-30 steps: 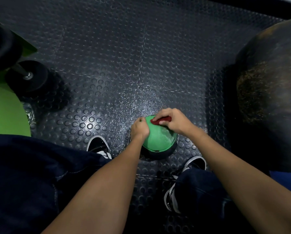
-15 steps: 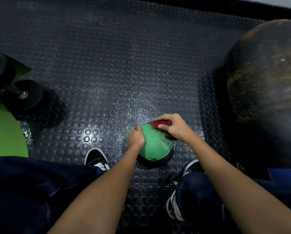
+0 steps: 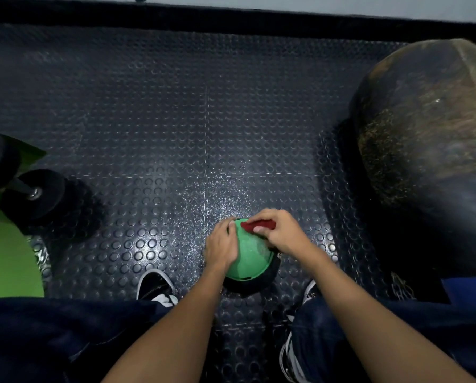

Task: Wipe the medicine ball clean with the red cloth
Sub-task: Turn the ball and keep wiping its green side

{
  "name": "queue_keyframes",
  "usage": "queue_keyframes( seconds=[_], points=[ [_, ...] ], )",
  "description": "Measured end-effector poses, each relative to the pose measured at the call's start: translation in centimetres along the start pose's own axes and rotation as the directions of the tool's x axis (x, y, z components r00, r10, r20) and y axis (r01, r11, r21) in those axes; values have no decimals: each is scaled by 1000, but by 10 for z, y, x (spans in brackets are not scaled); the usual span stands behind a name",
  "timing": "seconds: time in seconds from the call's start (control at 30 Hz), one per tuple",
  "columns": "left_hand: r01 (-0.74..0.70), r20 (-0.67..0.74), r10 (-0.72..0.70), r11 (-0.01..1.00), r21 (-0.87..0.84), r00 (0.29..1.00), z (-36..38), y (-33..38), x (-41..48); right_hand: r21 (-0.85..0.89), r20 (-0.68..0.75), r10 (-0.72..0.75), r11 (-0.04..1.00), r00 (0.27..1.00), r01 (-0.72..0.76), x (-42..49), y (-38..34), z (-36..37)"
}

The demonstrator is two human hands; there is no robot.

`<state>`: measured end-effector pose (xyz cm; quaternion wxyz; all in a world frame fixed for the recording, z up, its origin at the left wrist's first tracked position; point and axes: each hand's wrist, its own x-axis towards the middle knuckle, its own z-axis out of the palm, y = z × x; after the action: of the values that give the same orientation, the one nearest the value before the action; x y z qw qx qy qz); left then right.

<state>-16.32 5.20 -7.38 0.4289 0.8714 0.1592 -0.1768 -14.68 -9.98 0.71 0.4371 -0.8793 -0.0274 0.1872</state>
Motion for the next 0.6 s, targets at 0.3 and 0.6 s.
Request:
queue_keyframes(
  seconds=[0.3, 0.6],
  points=[
    [171, -58, -182, 973, -156, 982, 4, -10, 5, -237, 26, -60, 969, 998, 65, 8, -12, 31],
    [142, -13, -143, 986, -88, 990, 4, 0, 3, -262, 35, 10, 965, 999, 0, 35, -9, 25]
  ],
)
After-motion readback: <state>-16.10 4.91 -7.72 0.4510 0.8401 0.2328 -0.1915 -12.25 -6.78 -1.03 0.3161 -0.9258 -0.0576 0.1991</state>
